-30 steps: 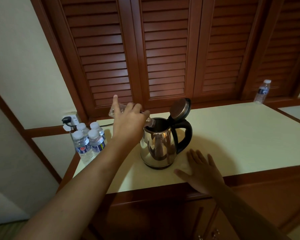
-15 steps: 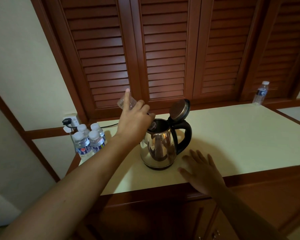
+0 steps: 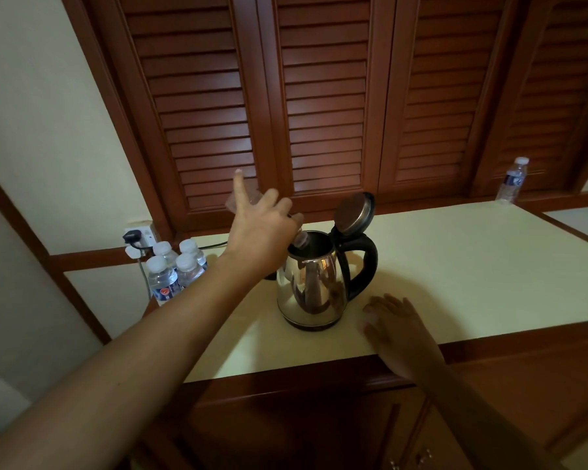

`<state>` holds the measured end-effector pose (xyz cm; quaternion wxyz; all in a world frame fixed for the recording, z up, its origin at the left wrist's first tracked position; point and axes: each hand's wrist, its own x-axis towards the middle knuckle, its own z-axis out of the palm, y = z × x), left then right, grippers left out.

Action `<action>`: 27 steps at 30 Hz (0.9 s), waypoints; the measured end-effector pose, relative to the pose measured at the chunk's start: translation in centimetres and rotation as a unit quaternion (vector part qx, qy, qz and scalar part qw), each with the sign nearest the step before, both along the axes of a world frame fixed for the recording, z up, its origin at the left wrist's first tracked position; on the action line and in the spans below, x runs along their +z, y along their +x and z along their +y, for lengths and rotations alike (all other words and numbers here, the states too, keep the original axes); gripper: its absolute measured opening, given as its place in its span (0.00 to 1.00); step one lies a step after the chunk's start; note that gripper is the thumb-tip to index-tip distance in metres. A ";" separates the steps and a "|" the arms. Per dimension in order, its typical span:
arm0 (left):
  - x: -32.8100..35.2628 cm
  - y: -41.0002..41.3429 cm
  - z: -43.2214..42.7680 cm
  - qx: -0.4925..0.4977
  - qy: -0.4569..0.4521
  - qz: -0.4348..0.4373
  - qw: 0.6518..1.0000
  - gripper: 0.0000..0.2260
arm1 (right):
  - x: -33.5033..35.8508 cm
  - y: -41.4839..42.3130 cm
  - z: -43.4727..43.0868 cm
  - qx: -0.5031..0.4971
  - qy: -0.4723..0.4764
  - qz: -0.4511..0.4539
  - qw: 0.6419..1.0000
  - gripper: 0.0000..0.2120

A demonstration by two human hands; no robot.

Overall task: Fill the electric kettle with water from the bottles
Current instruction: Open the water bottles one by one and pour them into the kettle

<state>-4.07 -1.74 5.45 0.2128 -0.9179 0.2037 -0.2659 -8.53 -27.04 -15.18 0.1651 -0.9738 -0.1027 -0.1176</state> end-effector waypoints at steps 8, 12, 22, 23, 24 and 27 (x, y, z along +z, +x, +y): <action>-2.1 -1.3 2.0 0.013 -0.156 0.058 0.986 0.29 | 3.1 -2.1 1.6 0.026 0.187 -0.068 0.980 0.18; -4.0 -4.1 2.3 -0.046 -0.353 0.092 0.930 0.21 | 8.9 -3.7 4.1 0.010 0.400 -0.045 0.915 0.10; -7.4 -9.5 -1.4 -0.137 -0.595 0.226 0.759 0.25 | 14.8 -5.1 7.9 0.059 0.526 -0.036 0.847 0.16; -7.6 -9.7 -1.6 -0.141 -0.601 0.232 0.751 0.25 | 14.7 -5.2 7.7 0.058 0.514 -0.038 0.855 0.15; -7.6 -9.7 -1.9 -0.147 -0.608 0.237 0.744 0.26 | 14.5 -5.3 7.5 0.058 0.504 -0.038 0.861 0.13; -8.0 -9.3 -2.6 -0.163 -0.616 0.255 0.727 0.27 | 14.1 -5.6 6.3 0.057 0.485 -0.022 0.873 0.09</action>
